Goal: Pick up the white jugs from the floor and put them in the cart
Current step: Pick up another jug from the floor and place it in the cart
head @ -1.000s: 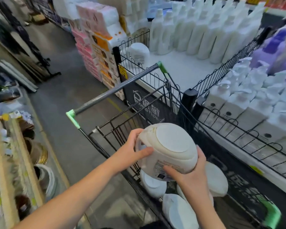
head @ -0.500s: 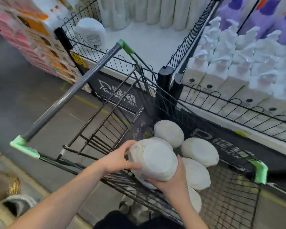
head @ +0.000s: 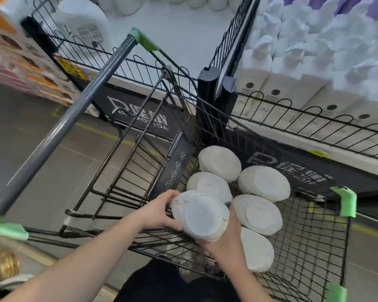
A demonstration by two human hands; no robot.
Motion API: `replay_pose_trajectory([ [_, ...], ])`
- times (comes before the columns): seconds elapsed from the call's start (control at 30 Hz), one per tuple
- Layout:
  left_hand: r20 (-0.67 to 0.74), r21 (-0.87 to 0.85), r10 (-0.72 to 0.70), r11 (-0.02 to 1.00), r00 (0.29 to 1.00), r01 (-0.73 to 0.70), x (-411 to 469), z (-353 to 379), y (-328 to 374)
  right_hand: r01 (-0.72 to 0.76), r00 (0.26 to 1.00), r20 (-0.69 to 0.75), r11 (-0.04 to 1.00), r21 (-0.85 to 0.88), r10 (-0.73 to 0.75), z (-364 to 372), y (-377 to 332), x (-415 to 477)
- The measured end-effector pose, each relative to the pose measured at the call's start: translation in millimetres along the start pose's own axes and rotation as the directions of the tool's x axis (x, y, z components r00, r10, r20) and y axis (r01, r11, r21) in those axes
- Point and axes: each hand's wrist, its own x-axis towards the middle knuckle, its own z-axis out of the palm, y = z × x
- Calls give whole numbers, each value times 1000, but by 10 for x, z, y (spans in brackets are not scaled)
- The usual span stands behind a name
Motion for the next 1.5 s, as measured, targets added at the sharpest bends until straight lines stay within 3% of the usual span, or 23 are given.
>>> replay_pose_trajectory([
  [0.2, 28, 139, 0, 990, 1000, -4, -3, -148, 51, -10, 998, 70, 1000, 19, 9, -56, -30, -163],
  [0.4, 89, 246, 20, 968, 996, -42, 3, -90, 180, -184, 973, 131, 982, -45, 188, -45, 241, -310],
  [0.53, 65, 300, 36, 952, 997, -54, -14, -76, 244, -191, 960, 203, 981, -22, 191, -114, 283, -280],
  [0.77, 43, 306, 31, 951, 999, -42, -103, -92, 193, -140, 951, 278, 990, 3, 133, -133, 270, -212],
  [0.93, 56, 296, 14, 955, 998, -30, -118, -18, 227, -184, 933, 316, 983, -1, 174, -205, 313, -183],
  [1.5, -3, 235, 19, 972, 1000, -18, -220, 109, 261, -202, 927, 317, 979, -35, 203, -295, 347, -173],
])
